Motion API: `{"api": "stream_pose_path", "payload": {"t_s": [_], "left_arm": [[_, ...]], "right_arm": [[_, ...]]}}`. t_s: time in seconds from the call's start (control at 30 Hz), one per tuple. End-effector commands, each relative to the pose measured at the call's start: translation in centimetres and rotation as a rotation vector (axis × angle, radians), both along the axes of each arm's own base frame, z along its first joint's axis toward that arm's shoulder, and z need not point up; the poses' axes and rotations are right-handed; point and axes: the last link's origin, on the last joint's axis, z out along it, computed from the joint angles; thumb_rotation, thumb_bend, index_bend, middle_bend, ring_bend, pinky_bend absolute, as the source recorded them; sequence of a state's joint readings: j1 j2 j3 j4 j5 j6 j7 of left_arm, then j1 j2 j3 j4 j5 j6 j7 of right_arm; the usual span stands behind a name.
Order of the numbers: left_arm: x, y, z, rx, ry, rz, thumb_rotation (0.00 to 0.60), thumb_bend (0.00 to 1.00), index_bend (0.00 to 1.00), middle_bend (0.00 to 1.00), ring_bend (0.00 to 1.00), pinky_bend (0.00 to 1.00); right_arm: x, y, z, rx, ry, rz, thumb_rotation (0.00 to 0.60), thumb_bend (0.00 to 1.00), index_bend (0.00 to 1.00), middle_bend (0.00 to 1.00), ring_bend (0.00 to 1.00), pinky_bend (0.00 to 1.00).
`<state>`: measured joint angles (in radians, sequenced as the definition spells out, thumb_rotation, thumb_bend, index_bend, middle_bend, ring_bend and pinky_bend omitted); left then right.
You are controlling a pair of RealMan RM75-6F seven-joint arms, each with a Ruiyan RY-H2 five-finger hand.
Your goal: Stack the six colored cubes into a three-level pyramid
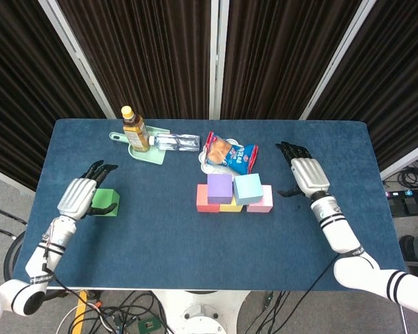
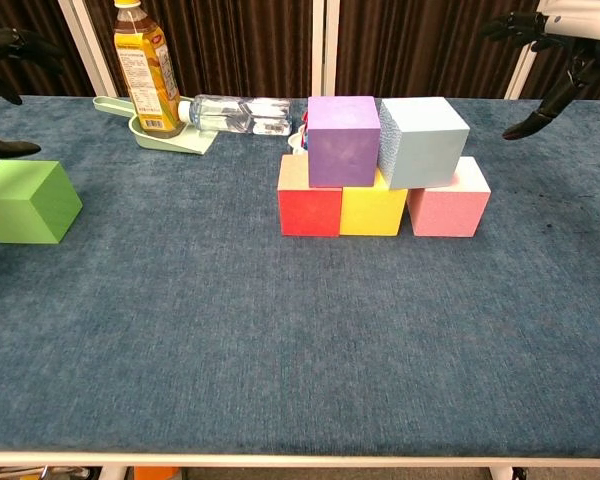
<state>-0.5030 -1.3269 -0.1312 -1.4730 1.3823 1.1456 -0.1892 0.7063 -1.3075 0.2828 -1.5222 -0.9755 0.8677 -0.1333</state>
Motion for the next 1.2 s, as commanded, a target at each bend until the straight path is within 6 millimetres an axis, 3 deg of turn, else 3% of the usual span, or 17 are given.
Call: {"api": "stream_pose_path", "payload": {"t_s": [0.03, 0.57, 1.2], "left_arm": [[-0.1, 0.0, 0.0, -0.001, 0.001, 0.001, 0.6, 0.18, 0.11, 0.12, 0.01, 0.26], [-0.5, 0.1, 0.0, -0.01, -0.001, 0.0, 0.6, 0.18, 0.11, 0.12, 0.01, 0.26], [-0.9, 0.0, 0.1, -0.008, -0.001, 0.009, 0.6, 0.18, 0.11, 0.12, 0.01, 0.26]], "right_arm": [[-0.6, -0.3, -0.7, -0.001, 0.016, -0.018, 0.6, 0.03, 0.0, 0.02, 0.0, 0.0], [-3.4, -1.9, -4.6, 0.012, 0.132, -0.078, 0.6, 0.05, 0.0, 0.0, 0.0, 0.0], [-1.7, -2.3, -7.7, 0.058, 0.109, -0.044, 0.6, 0.05, 0.0, 0.0, 0.0, 0.0]]}}
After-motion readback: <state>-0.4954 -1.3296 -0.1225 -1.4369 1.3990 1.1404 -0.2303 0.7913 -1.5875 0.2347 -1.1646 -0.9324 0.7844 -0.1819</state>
